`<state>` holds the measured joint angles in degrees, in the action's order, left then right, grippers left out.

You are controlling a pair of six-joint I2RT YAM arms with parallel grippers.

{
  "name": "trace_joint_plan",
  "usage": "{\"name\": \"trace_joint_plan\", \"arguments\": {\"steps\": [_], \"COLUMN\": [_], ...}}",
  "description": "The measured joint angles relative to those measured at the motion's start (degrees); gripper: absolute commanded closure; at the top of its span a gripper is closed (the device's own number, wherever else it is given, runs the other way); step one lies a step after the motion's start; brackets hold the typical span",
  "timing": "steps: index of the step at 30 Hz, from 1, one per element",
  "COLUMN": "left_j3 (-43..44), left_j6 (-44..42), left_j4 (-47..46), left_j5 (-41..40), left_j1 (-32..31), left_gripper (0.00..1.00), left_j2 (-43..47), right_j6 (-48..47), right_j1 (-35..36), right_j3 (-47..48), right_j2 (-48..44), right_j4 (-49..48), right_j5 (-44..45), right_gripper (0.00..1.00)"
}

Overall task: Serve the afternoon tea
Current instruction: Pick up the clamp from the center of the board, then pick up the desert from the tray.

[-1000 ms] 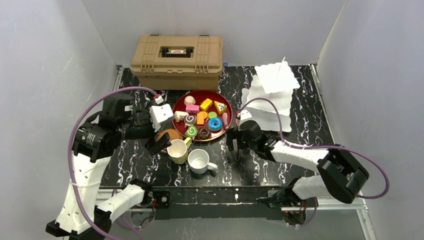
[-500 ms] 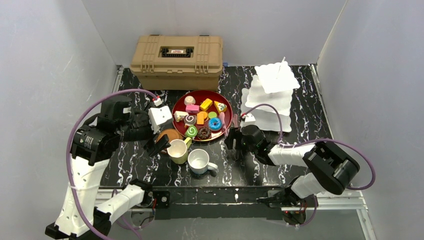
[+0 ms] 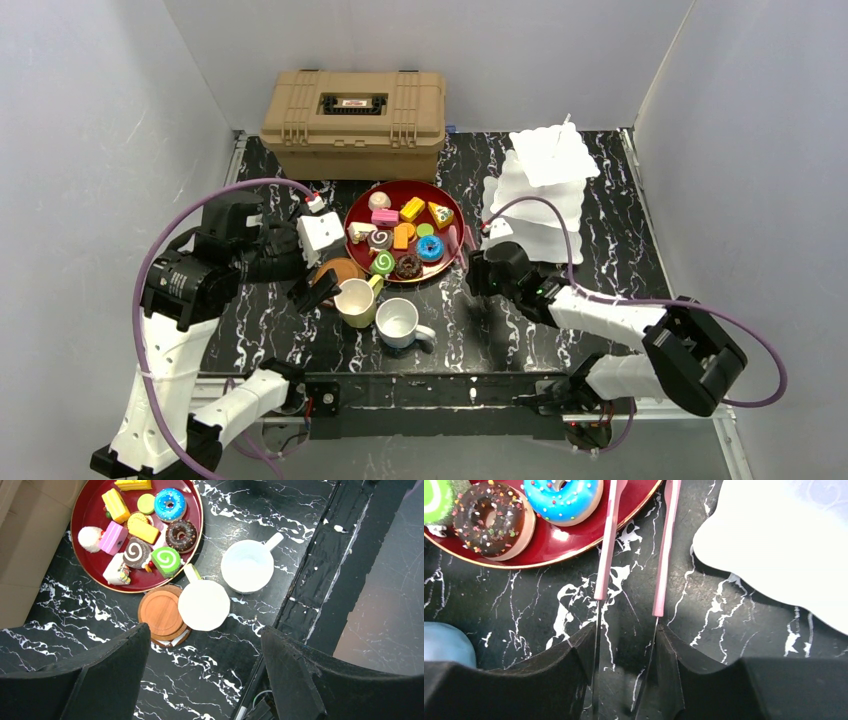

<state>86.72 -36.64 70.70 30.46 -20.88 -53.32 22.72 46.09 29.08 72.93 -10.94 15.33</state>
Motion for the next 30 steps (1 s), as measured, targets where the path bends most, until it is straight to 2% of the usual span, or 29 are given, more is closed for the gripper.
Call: {"name": "trace_joint_plan", "arguments": {"steps": [5,11,17,30], "left_j3": [0.0,-0.1,-0.1,-0.9], "left_j6": [0.0,-0.2,-0.2,-0.2], "left_j4": [0.0,0.0,0.0,0.0], "left_j5": [0.0,0.0,0.0,0.1], "left_j1": [0.0,0.0,0.0,0.0], "left_gripper": [0.21,0.21,0.21,0.21], "left_j2": [0.1,0.3,0.3,1.2], "right_j6": [-5.1,-10.1,-11.4,-12.3], "right_j1": [0.0,-0.4,-0.1,-0.1], "right_j3": [6.3,23.5,35.3,39.8], "right_j2": [-0.2,5.7,13.0,16.6], "right_j4": [10.2,23.9,29.6,38.1], "right_j5": [0.1,-0.1,-3.0,-1.7], "right_gripper": [0.46,0.44,0.44,0.39]}}
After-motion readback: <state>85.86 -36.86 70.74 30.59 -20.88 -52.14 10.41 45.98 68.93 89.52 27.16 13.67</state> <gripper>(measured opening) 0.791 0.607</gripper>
